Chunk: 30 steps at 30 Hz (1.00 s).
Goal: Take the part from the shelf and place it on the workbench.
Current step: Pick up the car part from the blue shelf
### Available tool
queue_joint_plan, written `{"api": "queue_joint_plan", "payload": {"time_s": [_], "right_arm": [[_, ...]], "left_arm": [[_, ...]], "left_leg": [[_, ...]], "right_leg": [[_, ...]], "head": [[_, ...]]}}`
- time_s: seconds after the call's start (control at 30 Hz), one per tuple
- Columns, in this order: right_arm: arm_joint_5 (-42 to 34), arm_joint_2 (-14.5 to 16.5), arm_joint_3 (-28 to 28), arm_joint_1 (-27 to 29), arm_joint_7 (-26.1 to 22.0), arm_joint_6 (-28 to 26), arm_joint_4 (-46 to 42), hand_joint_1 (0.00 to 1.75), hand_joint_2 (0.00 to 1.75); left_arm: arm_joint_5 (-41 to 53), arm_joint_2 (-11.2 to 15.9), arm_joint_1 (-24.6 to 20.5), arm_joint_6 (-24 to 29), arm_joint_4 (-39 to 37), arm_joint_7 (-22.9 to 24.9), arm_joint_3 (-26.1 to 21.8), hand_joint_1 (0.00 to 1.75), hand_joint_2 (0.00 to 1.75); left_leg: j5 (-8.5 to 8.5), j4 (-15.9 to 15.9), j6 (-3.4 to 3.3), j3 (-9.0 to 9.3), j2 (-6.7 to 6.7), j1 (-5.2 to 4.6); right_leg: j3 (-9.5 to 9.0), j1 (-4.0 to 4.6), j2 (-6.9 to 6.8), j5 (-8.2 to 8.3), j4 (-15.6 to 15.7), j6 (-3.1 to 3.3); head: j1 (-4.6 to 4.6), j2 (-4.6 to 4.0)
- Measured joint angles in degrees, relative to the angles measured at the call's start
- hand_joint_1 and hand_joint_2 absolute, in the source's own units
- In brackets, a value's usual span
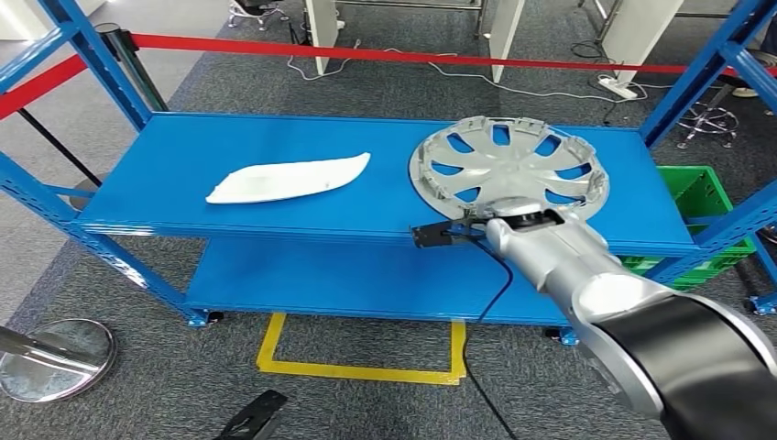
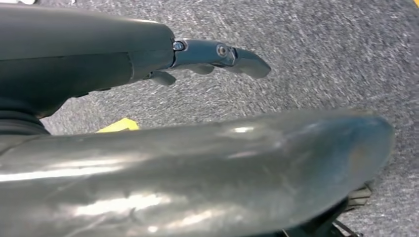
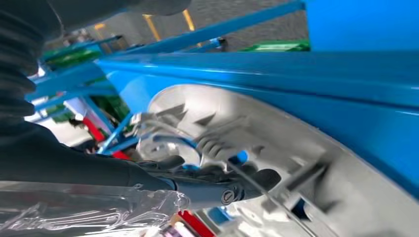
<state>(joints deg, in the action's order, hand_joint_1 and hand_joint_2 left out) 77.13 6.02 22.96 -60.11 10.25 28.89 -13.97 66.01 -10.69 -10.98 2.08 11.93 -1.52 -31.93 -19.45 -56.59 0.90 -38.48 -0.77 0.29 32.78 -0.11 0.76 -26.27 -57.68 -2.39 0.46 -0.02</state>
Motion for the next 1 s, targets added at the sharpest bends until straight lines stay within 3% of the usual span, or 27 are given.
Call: {"api": "queue_joint_plan", "payload": {"time_s": [0.27, 0.47, 0.6, 0.8, 1.0], "right_arm": [[-2.8, -3.1, -3.2, 3.4, 2.9, 0.3, 0.1, 0.00, 1.75], [-3.4, -3.7, -5.2, 5.5, 2.9, -1.6, 0.0, 0.00, 1.75], [-3.5, -3.7, -5.7, 6.3, 2.8, -3.1, -0.2, 1.71, 1.75], [-2.3, -3.7, -6.1, 7.3, 1.8, -6.7, -0.5, 1.75, 1.75], [-1.2, -3.4, -6.0, 7.4, -3.1, -12.8, -0.6, 1.75, 1.75]], "left_arm": [[1.8, -0.4, -0.2, -0.8, 0.0, 0.4, 0.1, 0.00, 0.00], [2.4, -0.6, -0.3, -0.9, 0.0, 0.5, 0.1, 0.00, 0.00], [2.4, -0.8, -0.4, -0.9, 0.0, 0.5, 0.1, 0.00, 0.00], [2.4, -0.8, -0.3, -0.4, 0.0, 0.4, 0.1, 0.00, 0.00], [1.6, -0.6, 0.1, 0.4, 0.0, 0.0, -0.1, 0.00, 0.00]], "left_leg": [[-0.59, 0.0, -0.06, 1.28, -0.08, 0.00], [-1.18, 0.0, -0.01, 2.66, -0.24, 0.00], [-1.39, 0.0, -0.03, 3.16, -0.24, 0.01], [-1.54, 0.0, -0.02, 3.41, -0.24, 0.00], [-1.59, 0.0, 0.03, 3.41, -0.24, -0.02]], "right_leg": [[-1.19, -0.01, -0.11, -0.61, 0.1, 0.05], [-2.73, 0.00, -0.22, -1.33, 0.3, 0.36], [-3.27, 0.00, -0.21, -1.50, 0.5, 0.36], [-3.62, 0.01, -0.20, -1.57, 0.5, 0.35], [-3.64, 0.03, -0.15, -1.36, 0.5, 0.00]], "head": [[-0.01, 0.00], [-0.01, 0.00], [0.01, 0.00], [0.00, 0.00], [0.01, 0.00]]}}
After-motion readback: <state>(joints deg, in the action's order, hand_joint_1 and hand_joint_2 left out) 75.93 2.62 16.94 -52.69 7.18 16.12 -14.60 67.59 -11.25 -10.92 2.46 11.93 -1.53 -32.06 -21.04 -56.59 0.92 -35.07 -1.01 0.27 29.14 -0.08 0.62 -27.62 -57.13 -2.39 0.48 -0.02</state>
